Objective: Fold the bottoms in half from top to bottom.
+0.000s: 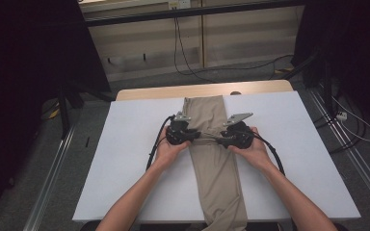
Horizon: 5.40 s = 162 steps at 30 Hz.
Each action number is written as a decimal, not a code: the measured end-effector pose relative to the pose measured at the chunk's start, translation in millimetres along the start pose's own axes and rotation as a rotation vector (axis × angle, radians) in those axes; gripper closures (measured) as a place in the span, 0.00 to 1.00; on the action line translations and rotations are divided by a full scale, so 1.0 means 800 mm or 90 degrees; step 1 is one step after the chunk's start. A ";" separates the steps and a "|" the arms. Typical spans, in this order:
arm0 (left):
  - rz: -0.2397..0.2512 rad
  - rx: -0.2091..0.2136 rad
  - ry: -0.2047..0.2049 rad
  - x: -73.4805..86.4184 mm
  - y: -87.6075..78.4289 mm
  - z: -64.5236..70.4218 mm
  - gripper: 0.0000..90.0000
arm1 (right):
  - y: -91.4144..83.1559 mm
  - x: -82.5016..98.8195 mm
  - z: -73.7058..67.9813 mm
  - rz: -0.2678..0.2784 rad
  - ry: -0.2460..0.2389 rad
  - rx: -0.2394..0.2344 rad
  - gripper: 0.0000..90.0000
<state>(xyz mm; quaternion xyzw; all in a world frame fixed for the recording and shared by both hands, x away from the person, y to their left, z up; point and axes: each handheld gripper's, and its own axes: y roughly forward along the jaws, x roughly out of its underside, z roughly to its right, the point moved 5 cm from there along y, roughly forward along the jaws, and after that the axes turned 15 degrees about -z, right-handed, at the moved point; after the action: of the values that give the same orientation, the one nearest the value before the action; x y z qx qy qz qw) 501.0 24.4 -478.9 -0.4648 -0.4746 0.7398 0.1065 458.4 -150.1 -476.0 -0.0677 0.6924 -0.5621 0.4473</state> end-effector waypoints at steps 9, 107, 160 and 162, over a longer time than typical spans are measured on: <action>0.000 0.000 0.006 0.000 -0.004 0.002 0.83 | -0.001 0.000 0.008 0.008 0.022 0.023 0.94; -0.010 -0.023 -0.081 -0.017 0.002 -0.090 0.19 | 0.048 -0.057 0.113 -0.008 0.135 -0.007 0.56; 0.167 -0.049 -0.127 -0.116 -0.103 -0.116 0.94 | -0.073 -0.162 0.123 0.164 0.179 0.027 0.96; 0.167 -0.056 -0.121 -0.133 -0.105 -0.118 0.94 | -0.081 -0.170 0.131 0.171 0.192 0.037 0.96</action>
<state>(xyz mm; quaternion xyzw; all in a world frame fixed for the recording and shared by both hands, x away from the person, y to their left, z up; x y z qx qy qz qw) 609.6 62.0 -360.4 -0.4553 -0.4492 0.7666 -0.0567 585.0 -167.4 -344.7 0.1232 0.7378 -0.5209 0.4112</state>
